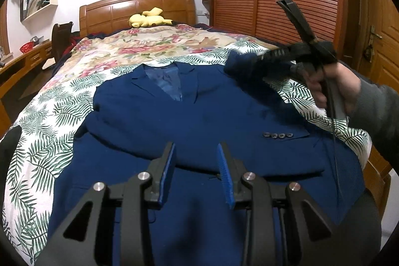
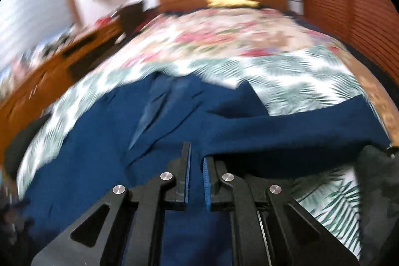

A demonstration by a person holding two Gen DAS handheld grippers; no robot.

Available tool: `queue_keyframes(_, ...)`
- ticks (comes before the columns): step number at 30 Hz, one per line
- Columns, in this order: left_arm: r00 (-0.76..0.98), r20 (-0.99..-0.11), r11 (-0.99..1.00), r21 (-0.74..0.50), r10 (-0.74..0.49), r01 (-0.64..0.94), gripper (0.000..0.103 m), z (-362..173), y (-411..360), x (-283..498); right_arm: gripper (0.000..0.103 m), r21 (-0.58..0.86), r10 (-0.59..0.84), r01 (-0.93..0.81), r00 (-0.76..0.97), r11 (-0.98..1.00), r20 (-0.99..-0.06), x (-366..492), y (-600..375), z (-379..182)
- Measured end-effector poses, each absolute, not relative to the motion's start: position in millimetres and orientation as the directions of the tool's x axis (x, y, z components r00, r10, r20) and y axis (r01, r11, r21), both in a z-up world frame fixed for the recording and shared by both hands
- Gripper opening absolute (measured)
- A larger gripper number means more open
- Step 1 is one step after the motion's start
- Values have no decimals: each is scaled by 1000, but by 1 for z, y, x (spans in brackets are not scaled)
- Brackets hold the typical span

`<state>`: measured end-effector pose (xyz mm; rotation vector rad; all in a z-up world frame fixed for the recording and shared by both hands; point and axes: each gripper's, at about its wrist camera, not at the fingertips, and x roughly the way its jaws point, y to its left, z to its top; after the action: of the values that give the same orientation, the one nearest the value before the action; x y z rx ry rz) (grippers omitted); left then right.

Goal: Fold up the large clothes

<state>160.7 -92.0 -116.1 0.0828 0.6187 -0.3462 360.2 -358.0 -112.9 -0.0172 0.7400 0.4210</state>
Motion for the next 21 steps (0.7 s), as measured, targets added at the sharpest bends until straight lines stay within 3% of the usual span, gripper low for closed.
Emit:
queue_keyframes(5,762,-579,941,-29,-290,336,32,-115,-90,160,11,96,307,-357,600,929,-739,348,-346,-139)
queue_keyframes(13,766,-573,942,-33,-291,333,32,-113,-88,159,23,78,274,-312,656,947,-704,336,-377,-117)
queue_keyframes(21,764,-573,939,-27,-296,343,32,-112,-93,159,27,100,222,-212,696,972,-683,347,-422,-101)
